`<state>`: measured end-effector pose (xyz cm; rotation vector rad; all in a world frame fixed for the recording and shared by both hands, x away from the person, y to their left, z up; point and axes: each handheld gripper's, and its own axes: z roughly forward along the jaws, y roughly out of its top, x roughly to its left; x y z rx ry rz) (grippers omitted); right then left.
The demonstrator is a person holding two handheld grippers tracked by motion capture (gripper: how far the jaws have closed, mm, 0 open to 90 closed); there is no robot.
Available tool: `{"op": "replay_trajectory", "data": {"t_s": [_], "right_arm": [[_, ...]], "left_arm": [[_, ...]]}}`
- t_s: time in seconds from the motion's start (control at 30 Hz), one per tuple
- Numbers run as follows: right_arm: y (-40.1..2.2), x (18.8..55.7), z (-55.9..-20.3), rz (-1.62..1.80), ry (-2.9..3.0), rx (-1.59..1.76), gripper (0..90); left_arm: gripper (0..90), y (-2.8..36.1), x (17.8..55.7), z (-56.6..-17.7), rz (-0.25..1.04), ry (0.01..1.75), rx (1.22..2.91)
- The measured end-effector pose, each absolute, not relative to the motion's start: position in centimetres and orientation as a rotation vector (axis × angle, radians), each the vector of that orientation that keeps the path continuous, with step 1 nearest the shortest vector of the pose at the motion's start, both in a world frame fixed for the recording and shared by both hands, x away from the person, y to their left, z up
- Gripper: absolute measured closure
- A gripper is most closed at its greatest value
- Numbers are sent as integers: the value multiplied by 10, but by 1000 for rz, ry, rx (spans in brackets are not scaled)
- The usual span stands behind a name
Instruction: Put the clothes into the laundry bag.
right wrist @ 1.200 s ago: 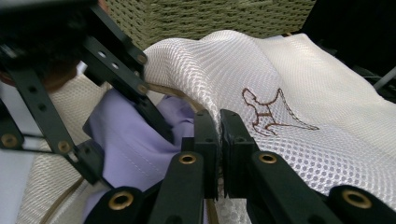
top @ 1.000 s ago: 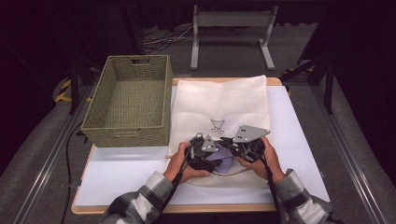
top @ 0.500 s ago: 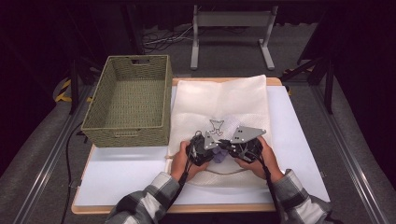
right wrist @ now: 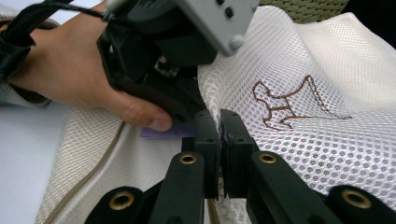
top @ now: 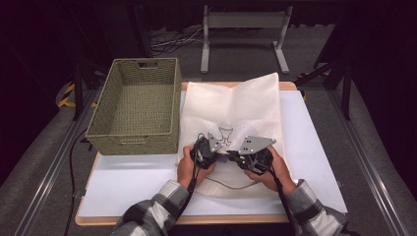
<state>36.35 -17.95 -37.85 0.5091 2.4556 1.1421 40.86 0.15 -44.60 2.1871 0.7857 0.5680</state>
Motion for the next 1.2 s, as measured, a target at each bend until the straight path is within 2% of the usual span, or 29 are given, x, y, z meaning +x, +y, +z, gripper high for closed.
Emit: {"op": "replay_trajectory", "data": {"t_s": [0.13, 0.27, 0.4, 0.47, 0.63, 0.67, 0.73, 0.87, 0.97, 1.2], "right_arm": [[-179, 364, -381, 1119, 2455, 504, 870], [-183, 366, -380, 1127, 2437, 519, 870], [-187, 366, -376, 1144, 2414, 531, 870], [-190, 366, -374, 1152, 2402, 533, 869], [-193, 366, -370, 1175, 2380, 548, 869], [-194, 366, -368, 1181, 2374, 551, 868], [-194, 365, -367, 1184, 2372, 549, 869], [-194, 365, -367, 1186, 2372, 545, 869], [-193, 365, -368, 1185, 2378, 545, 869], [-188, 364, -371, 1165, 2407, 521, 869]], "left_arm": [[764, 3, 409, -445, 503, 758, 2183], [648, 6, 403, -440, 441, 678, 2185], [568, 15, 389, -429, 441, 614, 2185], [557, 23, 383, -422, 455, 597, 2155], [642, 39, 374, -411, 427, 560, 2142], [732, 42, 372, -411, 415, 546, 2147], [785, 46, 368, -409, 414, 528, 2167], [841, 51, 363, -408, 422, 499, 2211], [846, 52, 365, -412, 395, 497, 2246], [871, 27, 380, -427, 369, 479, 2319]]}}
